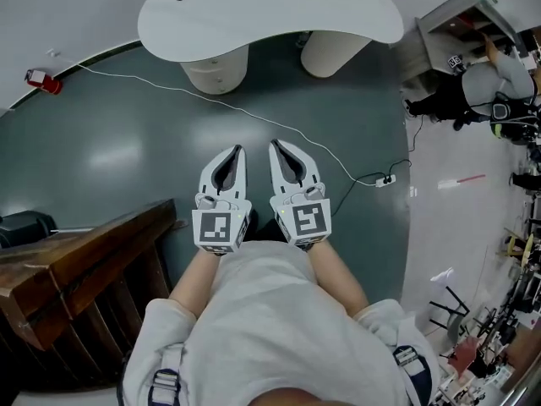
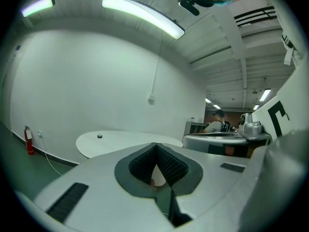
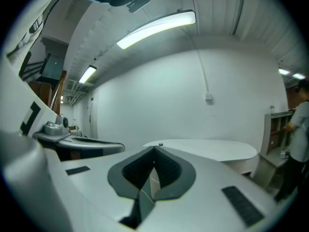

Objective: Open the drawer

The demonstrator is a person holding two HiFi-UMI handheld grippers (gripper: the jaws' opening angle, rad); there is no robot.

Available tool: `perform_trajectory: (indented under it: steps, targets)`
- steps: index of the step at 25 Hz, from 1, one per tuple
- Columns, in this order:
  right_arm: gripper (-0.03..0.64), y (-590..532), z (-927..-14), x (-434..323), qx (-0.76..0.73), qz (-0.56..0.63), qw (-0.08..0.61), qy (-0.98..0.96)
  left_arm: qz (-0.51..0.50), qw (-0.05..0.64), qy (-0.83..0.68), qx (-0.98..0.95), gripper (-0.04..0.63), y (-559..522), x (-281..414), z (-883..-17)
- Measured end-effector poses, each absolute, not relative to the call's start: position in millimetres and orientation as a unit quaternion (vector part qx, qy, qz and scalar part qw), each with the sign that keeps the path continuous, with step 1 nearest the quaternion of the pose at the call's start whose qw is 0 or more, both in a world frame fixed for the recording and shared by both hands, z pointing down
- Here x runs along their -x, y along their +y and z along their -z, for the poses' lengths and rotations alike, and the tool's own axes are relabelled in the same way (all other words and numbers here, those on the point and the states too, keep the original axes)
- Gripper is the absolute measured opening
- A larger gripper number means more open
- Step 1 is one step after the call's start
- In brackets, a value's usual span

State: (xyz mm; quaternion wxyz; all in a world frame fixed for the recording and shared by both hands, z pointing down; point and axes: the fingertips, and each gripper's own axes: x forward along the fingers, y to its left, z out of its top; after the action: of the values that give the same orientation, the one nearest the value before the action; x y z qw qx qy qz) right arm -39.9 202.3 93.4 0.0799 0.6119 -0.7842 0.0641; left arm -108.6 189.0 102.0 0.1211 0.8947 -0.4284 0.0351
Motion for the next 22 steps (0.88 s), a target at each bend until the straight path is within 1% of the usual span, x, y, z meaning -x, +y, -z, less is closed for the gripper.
perform_trajectory:
  steps: [3, 6, 12, 17, 22]
  targets:
    - [0.012, 177.5, -97.7, 35.8, -0.614, -0.075, 0.081, -0.782, -0.041, 0.131, -0.433, -0.891, 0.005, 160.4, 108.8, -108.7]
    - [0.012, 159.2, -102.8, 21.7, -0.610, -0.083, 0.088, -0.783, -0.044, 0.143, -0.434, -0.889, 0.005, 141.7, 94.2, -115.5]
    - [0.012, 110.1, -109.9, -29.6, -0.589, -0.089, 0.086, -0.799, -0.057, 0.148, -0.440, -0.884, 0.005, 97.6, 32.4, -127.8]
    - [0.012, 74.2, -111.1, -69.9, -0.559, -0.080, 0.087, -0.821, -0.066, 0.168, -0.450, -0.875, 0.005, 71.2, -12.2, -141.0]
    - [0.012, 39.9, -130.8, -109.1, -0.550, -0.082, 0.096, -0.825, -0.074, 0.164, -0.461, -0.869, 0.005, 50.4, -46.5, -154.3]
